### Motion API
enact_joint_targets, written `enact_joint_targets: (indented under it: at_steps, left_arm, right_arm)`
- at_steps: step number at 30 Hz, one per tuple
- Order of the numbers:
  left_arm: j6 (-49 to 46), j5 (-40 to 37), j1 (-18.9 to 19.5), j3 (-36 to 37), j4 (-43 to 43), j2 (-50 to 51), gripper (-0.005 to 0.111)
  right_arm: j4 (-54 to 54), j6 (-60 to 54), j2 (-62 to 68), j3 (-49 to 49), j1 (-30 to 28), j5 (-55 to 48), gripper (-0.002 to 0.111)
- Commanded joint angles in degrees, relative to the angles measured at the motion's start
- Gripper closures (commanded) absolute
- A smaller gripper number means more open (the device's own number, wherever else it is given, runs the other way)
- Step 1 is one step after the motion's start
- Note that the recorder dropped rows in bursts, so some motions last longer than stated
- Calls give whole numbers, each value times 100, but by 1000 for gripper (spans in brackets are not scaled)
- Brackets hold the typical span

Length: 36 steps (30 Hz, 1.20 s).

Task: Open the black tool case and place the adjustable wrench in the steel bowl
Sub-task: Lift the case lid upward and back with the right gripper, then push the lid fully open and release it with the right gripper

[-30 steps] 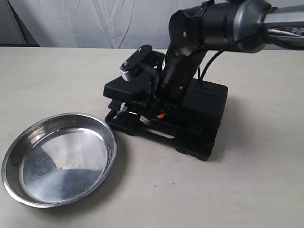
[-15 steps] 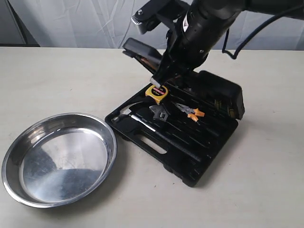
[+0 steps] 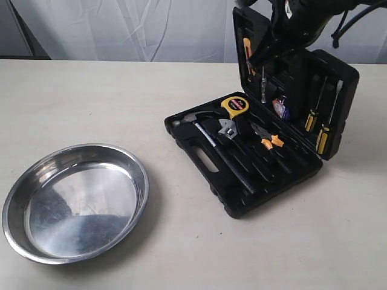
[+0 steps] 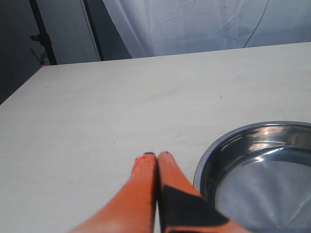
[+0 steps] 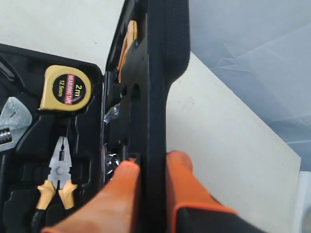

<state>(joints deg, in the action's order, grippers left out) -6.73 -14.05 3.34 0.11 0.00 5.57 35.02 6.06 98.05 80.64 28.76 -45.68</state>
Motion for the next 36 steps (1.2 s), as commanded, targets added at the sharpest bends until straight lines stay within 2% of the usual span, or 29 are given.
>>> enact_joint_targets:
  at_steps: [1,11,13,15,20,22,28,36]
  left_arm:
    - [32,74,11,-11,-39,-22,106]
    - [32,74,11,-11,-39,-22,106]
    - [32,74,11,-11,-39,-22,106]
    - [32,74,11,-11,-39,-22,106]
    - [32,74,11,-11,-39,-22,106]
    - [32,74,11,-11,-39,-22,106]
    - [32,74,11,-11,-39,-22,106]
    - [32,74,11,-11,-39,-22,106]
  right_arm:
    - [126,55,-45,18,-213,134,109]
    - [501,312,206,18,-275,-12,109]
    - [541,312,218,18,-302,2,106]
    - [579,312,229,18,-302,15,94]
    - [725,366,229,18,-302,44,50]
    - [900,550,229,18,-302,44,45]
    - [1679,1260,229,18,-302,-127,45]
    - [1716,1340,239,18,-499,-89,45]
